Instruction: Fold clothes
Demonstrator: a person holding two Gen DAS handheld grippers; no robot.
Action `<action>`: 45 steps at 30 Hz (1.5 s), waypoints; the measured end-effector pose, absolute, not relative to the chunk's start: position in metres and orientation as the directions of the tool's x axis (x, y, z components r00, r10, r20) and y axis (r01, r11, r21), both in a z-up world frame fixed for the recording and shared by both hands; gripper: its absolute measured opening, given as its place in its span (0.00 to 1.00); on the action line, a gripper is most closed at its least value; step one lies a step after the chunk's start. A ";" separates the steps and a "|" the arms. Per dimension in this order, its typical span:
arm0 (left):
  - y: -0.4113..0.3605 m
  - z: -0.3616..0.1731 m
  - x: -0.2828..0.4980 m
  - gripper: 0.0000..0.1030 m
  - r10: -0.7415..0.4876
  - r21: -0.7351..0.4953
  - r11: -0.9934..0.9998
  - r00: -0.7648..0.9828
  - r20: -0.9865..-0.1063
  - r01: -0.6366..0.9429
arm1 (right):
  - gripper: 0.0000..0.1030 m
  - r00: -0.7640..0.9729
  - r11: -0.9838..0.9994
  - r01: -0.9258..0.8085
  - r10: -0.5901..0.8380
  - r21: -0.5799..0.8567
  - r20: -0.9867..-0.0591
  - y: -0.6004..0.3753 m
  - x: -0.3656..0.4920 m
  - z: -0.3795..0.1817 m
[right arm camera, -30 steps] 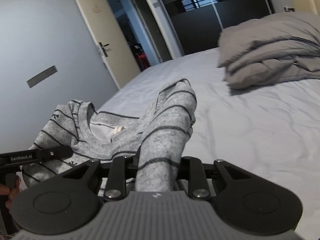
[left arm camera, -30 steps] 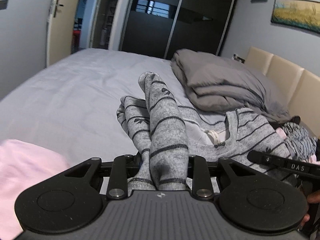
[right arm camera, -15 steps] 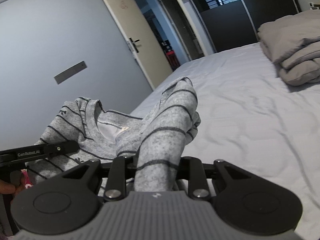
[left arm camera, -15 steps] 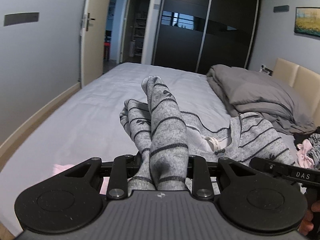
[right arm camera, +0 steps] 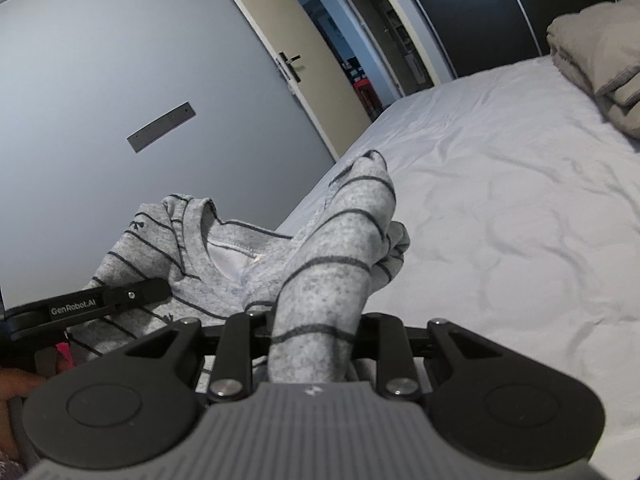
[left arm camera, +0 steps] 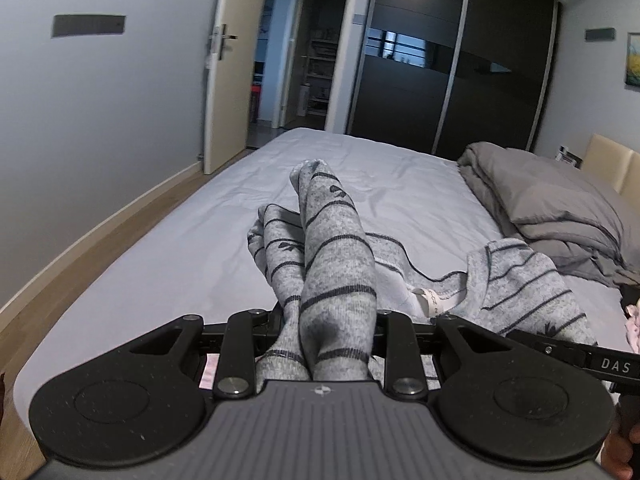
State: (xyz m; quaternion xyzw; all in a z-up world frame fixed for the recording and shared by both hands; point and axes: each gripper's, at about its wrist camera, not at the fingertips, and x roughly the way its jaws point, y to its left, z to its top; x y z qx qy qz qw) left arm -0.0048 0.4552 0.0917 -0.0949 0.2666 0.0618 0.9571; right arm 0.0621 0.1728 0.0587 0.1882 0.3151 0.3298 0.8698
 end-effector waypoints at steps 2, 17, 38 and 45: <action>0.471 0.085 -0.012 0.24 0.081 -0.166 0.966 0.848 -0.524 -0.196 | 0.26 0.569 0.702 -0.460 0.703 0.544 -0.427 0.184 0.060 0.055; 0.534 0.000 -0.012 0.24 0.141 -0.163 0.935 0.752 -0.644 -0.315 | 0.27 0.517 0.755 -0.453 0.655 0.473 -0.550 0.244 0.049 -0.023; 0.523 0.005 -0.026 0.59 0.289 -0.074 0.918 0.786 -0.547 -0.390 | 0.64 0.624 0.813 -0.407 0.581 0.417 -0.523 0.207 0.034 -0.036; 0.500 0.025 -0.029 0.59 0.283 0.041 0.951 0.810 -0.514 -0.307 | 0.79 0.723 0.831 -0.465 0.555 0.305 -0.411 0.208 0.018 0.002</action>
